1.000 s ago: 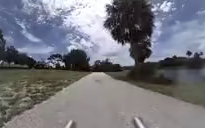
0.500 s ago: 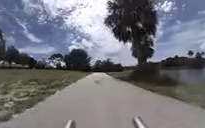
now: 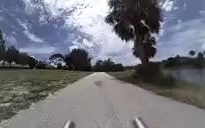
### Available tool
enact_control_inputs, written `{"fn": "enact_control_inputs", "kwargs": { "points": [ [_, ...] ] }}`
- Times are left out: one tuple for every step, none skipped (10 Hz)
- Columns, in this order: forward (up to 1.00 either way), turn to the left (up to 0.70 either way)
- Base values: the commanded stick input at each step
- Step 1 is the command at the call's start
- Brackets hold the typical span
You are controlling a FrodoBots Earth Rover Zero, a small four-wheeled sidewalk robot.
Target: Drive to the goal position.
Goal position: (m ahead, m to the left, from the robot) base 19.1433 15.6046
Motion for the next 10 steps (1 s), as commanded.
{"fn": "enact_control_inputs", "kwargs": {
  "points": [
    [0.85, 0.0],
    [0.85, 0.0],
    [0.85, 0.0],
    [0.85, 0.0],
    [0.85, 0.0],
    [0.85, 0.0],
    [0.85, 0.0],
    [0.85, 0.0],
    [0.85, 0.0],
    [0.85, 0.0]
  ]
}}
